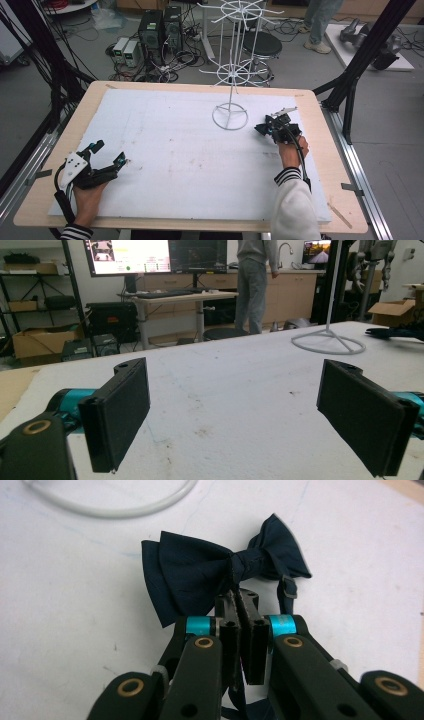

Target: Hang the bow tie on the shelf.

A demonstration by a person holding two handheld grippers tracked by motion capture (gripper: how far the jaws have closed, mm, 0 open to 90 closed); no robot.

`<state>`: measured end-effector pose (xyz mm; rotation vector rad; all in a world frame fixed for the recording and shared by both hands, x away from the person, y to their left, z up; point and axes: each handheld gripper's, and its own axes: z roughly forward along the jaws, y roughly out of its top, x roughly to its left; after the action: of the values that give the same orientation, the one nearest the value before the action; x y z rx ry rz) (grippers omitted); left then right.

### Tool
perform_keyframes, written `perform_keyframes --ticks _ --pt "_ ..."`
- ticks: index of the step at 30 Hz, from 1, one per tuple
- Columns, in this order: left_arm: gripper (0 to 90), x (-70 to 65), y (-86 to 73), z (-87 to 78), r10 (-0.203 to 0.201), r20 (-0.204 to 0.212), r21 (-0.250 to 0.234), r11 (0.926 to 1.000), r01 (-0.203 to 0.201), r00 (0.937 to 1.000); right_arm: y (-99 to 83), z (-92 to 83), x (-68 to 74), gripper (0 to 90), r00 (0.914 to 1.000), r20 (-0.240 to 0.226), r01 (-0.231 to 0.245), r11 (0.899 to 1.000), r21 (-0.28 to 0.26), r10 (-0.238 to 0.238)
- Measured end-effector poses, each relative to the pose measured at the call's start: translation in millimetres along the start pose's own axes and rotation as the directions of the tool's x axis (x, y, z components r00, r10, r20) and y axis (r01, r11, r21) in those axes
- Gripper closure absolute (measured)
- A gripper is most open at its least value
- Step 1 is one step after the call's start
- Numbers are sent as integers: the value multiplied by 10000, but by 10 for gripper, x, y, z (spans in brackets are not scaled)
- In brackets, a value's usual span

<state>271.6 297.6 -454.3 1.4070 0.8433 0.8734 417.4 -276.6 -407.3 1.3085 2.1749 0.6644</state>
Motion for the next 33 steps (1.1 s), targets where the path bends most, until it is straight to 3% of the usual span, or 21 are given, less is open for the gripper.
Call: perform_keyframes --ticks 4,7,12,20,22,24,25,29,30,33 --pt "141 -1 0 0 5 -11 5 10000 -5 10000 -12 -80 -48 882 9987 -142 -490 9968 -629 482" --pt "141 -1 0 0 13 -12 14 10000 -13 10000 -19 -144 -71 883 9960 -294 -869 9890 -1200 840" --pt "141 -3 0 0 11 -11 4 10000 -11 10000 -29 -205 -74 882 9952 -254 -977 9806 -1699 948" --pt "141 -4 -1 1 16 -16 2 10000 -16 10000 -23 -393 -67 882 9844 -475 -1758 9416 -2872 1693" --pt "141 -6 -1 2 8 -11 -9 10000 -8 10000 -24 -410 -72 883 9836 -511 -1804 9380 -2960 1730" --pt "141 -5 0 1 9 -8 -1 10000 -9 10000 -25 -463 -79 882 9790 -603 -2039 9231 -3262 1950" --pt "141 -6 0 2 7 -11 -5 10000 -7 10000 -26 -513 -88 882 9768 -616 -2136 9101 -3550 2052" --pt "141 -6 0 2 19 -10 4 10000 -19 10000 -29 -585 -94 882 9728 -606 -2293 8905 -3928 2238" --pt "141 -6 0 2 14 -7 3 10000 -14 10000 -33 -641 -97 882 9698 -621 -2394 8729 -4252 2357" --pt "141 -7 0 2 20 -10 4 10000 -20 10000 -31 -678 -91 882 9717 -431 -2271 8675 -4427 2324"
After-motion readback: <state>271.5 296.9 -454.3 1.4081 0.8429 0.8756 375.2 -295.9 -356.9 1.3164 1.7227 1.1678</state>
